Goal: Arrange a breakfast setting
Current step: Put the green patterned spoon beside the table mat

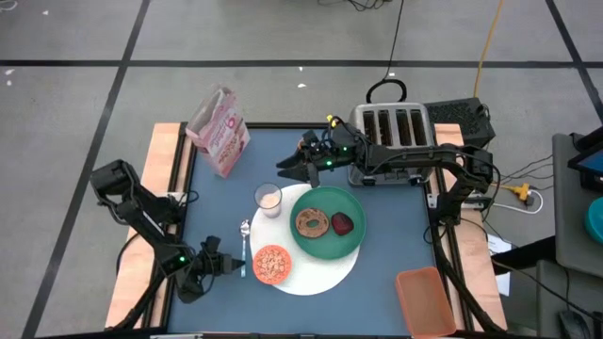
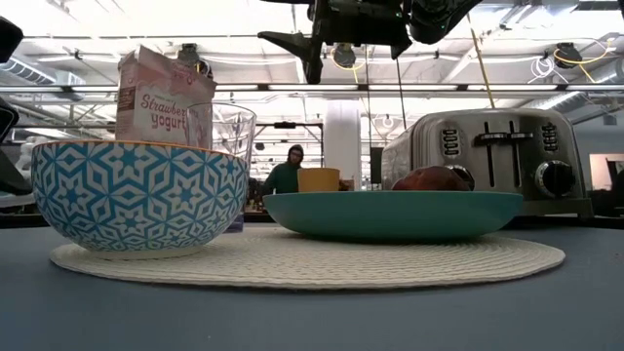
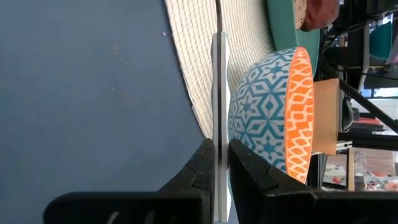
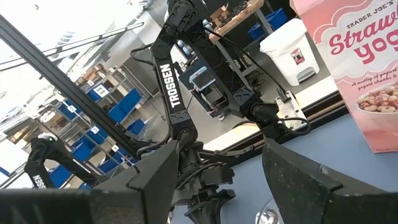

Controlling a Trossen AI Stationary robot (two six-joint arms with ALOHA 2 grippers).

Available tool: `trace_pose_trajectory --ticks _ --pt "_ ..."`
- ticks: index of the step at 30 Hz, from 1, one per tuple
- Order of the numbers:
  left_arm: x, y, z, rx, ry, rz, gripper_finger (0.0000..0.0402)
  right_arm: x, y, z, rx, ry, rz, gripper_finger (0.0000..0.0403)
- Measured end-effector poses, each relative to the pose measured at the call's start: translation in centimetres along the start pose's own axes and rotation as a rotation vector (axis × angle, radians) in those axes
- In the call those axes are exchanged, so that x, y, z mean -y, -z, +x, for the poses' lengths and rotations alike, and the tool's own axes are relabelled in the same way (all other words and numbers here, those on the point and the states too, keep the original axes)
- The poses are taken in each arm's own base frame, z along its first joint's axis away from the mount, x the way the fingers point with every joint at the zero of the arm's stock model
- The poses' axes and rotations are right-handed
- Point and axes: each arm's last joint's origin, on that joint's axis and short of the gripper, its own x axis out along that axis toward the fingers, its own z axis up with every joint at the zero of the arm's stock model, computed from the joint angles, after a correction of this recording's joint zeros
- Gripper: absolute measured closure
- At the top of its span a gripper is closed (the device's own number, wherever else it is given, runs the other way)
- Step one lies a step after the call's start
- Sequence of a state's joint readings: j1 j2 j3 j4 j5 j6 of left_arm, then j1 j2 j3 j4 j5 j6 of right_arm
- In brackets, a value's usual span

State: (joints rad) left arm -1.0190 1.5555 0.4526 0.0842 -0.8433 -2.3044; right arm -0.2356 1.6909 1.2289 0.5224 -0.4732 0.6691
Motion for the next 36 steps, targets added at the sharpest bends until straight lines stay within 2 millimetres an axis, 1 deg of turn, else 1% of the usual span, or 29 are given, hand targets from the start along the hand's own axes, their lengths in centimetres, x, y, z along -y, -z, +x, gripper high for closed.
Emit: trace_pose_trajectory --ticks 6,8,12,16,23,27,36 --pt "1.0 -0.2 -0.5 -0.047 0.002 -0.079 0.0373 0.0 0.0 0.0 0.000 0.000 0.000 0.0181" --pt "1.2 -0.3 -0.4 -0.078 -0.024 -0.094 0.0373 0.0 0.0 0.0 0.000 0.000 0.000 0.0181" --pt "1.3 -0.4 -0.1 -0.132 -0.081 -0.109 0.0373 0.0 0.0 0.0 0.000 0.000 0.000 0.0181" --pt "1.7 -0.8 0.3 -0.119 -0.077 -0.131 0.0373 0.0 0.0 0.0 0.000 0.000 0.000 0.0181" --pt "1.8 -1.4 1.1 -0.150 -0.157 -0.141 0.0373 0.0 0.0 0.0 -0.001 -0.001 0.000 0.0181" --pt "1.9 -1.5 1.2 -0.152 -0.164 -0.141 0.0372 0.0 0.0 0.0 -0.001 -0.001 0.000 0.0181" --pt "1.9 -1.5 1.2 -0.156 -0.164 -0.111 0.0339 0.0 0.0 0.0 -0.001 -0.001 0.000 0.0181"
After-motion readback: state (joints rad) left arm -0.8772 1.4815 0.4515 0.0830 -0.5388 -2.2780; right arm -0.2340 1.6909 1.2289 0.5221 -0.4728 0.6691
